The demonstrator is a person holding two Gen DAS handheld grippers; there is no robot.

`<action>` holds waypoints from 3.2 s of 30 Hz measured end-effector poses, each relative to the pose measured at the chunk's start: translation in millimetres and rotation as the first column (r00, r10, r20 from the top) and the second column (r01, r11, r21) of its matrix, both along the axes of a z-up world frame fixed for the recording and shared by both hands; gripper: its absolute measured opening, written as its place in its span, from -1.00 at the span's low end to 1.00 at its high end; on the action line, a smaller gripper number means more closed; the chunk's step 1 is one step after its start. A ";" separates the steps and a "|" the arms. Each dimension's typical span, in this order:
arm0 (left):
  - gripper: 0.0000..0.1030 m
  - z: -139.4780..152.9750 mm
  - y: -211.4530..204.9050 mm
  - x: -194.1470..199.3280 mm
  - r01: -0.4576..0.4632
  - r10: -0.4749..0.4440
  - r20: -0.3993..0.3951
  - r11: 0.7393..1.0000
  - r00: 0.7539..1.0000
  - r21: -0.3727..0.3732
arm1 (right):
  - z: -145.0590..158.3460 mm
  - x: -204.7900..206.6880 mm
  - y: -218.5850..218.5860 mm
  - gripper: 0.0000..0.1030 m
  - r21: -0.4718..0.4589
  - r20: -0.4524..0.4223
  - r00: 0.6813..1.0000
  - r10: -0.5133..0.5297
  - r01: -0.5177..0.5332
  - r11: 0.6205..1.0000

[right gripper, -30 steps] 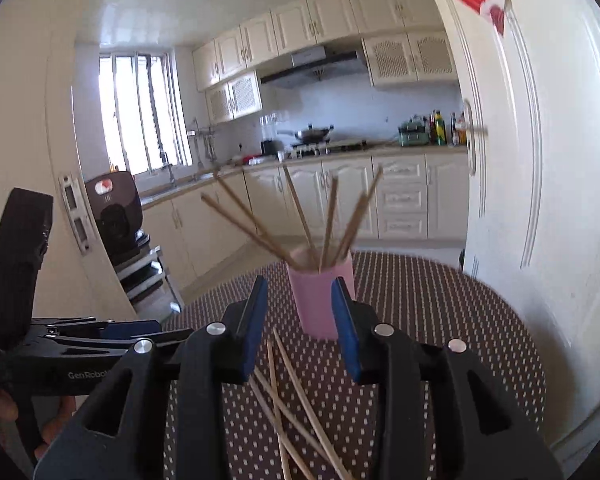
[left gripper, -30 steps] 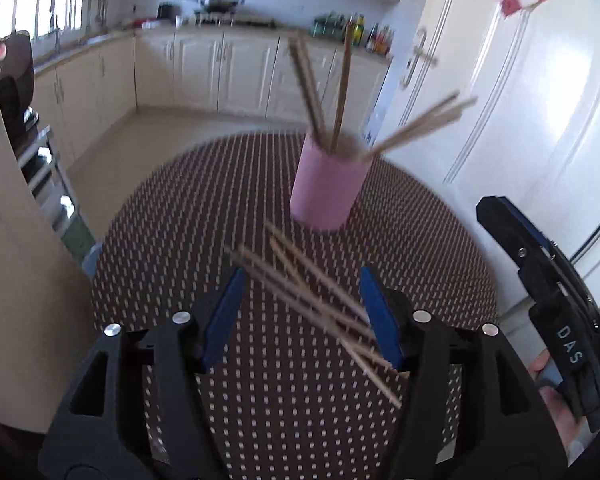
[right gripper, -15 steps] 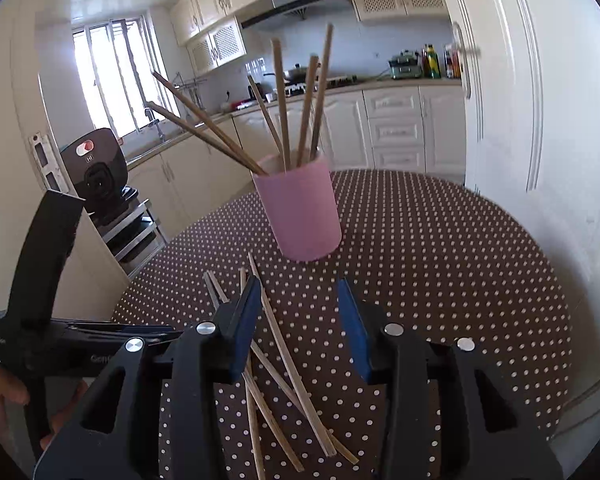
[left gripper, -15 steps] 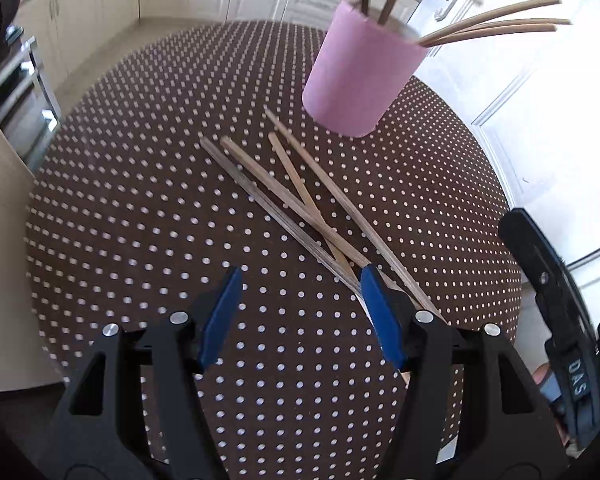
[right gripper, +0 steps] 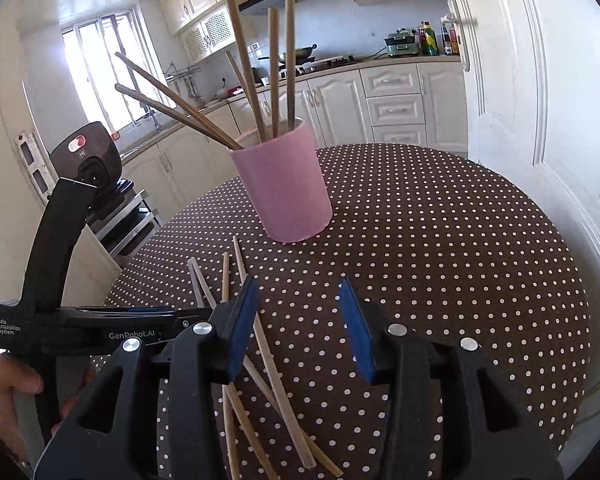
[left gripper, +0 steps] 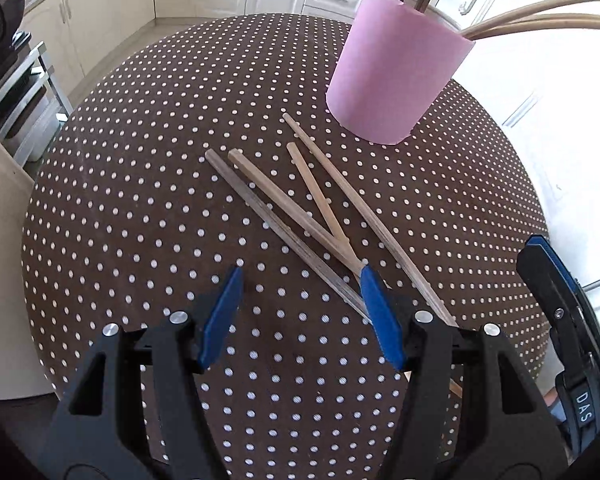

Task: Organize utensils
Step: 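Move both open tools back down to the chopstick pile, then close the right tool on a chopstick while the left tool grasps another, then raise the right tool's chopstick upright toward the cup while the left tool raises its own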

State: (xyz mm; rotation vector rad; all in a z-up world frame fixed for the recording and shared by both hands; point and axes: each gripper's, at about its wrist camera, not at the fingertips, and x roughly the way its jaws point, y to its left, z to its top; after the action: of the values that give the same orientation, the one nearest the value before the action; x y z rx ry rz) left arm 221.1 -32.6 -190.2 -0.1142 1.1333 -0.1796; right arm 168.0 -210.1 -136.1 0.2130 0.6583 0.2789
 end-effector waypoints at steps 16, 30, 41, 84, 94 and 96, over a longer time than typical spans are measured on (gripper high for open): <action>-0.39 -5.0 -13.6 42.6 0.061 -0.061 -0.001 0.994 0.998 0.088 | -9.3 33.1 25.4 -0.19 -0.059 -0.095 0.990 0.102 -0.108 0.992; -0.69 -2.9 26.3 75.4 0.062 -0.062 -0.019 0.998 0.998 0.011 | -32.0 82.7 95.1 -0.48 -0.288 -0.237 0.947 0.215 -0.280 0.916; -0.77 -6.5 33.7 120.9 0.065 -0.065 -0.021 0.998 0.998 0.008 | -32.4 106.5 126.7 -0.88 -0.361 -0.290 0.928 0.232 -0.331 0.872; 0.24 59.8 36.5 11.9 0.064 -0.061 0.108 0.998 0.992 -0.023 | 47.4 13.7 86.4 -0.90 -0.158 -0.054 0.961 0.271 -0.276 0.948; -0.31 21.8 39.3 44.9 -0.036 0.033 -0.031 0.995 0.999 -0.092 | 23.0 31.2 80.5 -0.90 -0.130 -0.118 0.952 0.281 -0.296 0.946; -0.31 17.2 41.3 49.5 -0.065 0.062 -0.043 0.993 0.997 -0.093 | 20.0 33.9 81.2 -0.90 -0.128 -0.125 0.950 0.285 -0.300 0.945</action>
State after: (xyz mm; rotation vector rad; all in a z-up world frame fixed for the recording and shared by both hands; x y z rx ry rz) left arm 270.5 8.6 -173.0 -0.2387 1.1593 -0.1750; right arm 201.9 -128.9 -116.1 -0.0126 0.8121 0.5063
